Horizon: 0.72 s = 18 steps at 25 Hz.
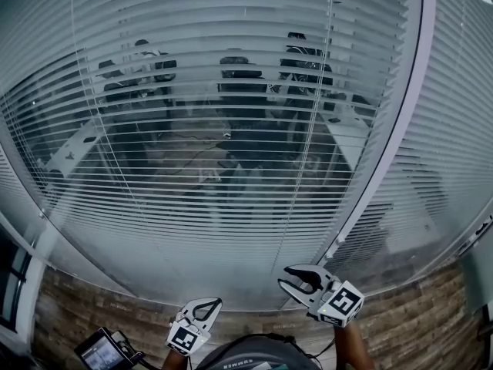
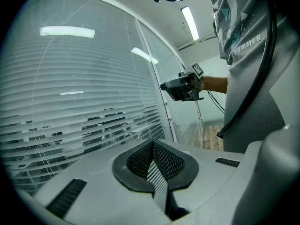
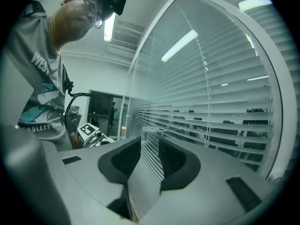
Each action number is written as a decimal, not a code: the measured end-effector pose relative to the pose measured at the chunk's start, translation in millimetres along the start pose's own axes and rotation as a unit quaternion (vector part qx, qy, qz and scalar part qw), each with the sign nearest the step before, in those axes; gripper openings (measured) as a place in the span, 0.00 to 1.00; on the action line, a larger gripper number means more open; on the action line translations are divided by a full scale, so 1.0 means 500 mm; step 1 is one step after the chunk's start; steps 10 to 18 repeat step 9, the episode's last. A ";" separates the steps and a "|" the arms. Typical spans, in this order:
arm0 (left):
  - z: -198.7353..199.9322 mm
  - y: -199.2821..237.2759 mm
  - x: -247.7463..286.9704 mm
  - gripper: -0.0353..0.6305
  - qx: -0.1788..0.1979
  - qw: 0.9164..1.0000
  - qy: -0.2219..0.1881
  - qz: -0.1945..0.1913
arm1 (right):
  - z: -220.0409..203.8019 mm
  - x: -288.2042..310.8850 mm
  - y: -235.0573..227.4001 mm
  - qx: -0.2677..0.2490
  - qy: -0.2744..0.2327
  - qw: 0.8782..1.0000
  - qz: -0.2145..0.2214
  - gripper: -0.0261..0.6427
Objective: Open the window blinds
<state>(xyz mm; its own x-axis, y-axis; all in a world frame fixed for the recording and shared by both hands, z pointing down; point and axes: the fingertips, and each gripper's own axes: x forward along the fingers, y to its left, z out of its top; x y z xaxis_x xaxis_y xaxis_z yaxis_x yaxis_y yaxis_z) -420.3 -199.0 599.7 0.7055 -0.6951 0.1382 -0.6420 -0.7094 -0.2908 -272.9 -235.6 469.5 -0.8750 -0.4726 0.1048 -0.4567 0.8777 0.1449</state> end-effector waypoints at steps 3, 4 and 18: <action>-0.001 -0.003 -0.001 0.05 0.003 1.000 0.006 -0.003 | -0.001 -0.004 0.000 0.001 0.001 1.000 -0.002 0.21; -0.002 -0.004 0.000 0.05 0.005 1.000 0.008 -0.005 | 0.000 -0.005 -0.001 0.002 0.001 1.000 -0.002 0.21; 0.000 -0.013 0.015 0.05 0.006 1.000 0.009 -0.005 | -0.009 -0.014 -0.007 0.002 0.001 1.000 0.004 0.21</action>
